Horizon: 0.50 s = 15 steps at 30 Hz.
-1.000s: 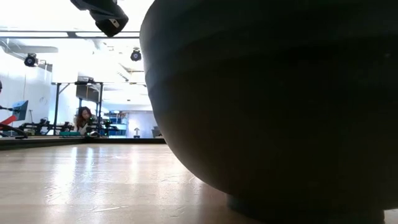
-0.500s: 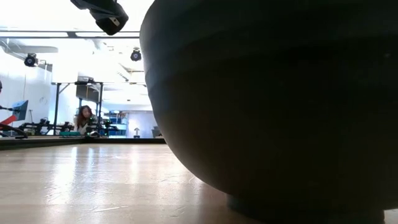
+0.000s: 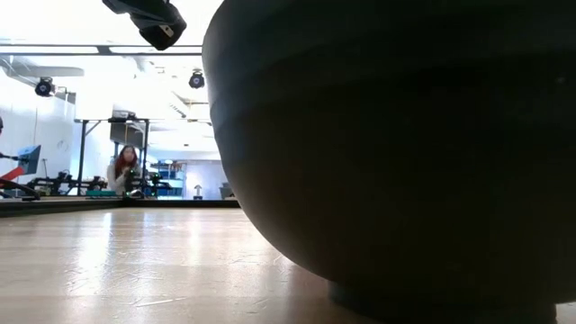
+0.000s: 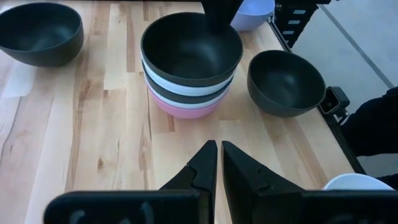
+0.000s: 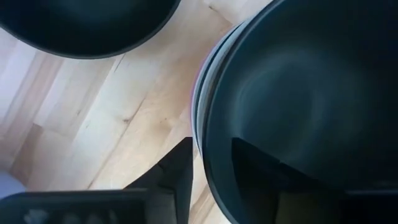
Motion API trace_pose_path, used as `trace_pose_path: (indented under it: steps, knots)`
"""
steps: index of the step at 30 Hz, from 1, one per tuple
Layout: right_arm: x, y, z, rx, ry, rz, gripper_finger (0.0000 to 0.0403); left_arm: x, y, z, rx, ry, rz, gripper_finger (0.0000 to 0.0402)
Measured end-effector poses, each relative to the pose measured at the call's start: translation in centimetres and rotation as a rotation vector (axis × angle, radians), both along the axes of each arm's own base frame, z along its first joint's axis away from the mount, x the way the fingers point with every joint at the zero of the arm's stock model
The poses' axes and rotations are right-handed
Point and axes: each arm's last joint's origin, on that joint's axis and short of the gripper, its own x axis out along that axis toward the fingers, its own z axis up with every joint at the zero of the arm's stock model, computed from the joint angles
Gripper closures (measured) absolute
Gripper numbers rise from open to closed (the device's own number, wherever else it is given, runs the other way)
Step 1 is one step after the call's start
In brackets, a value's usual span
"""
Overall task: Nest bowls inside each other
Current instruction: Stack the black bowl on top of the white bowl
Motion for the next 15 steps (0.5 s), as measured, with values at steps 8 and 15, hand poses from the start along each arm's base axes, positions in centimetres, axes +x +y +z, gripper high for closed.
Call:
trace_pose_path:
  steps: [8, 15]
  knots:
    - [-0.4, -0.2, 2.0, 0.034, -0.059, -0.042, 0.0304, 0.0, 0.0, 0.0, 0.005, -0.001, -0.003, 0.0394]
    - [-0.4, -0.1, 2.0, 0.060, -0.052, -0.090, 0.0384, 0.0, 0.0, 0.0, 0.027, -0.008, -0.018, 0.0394]
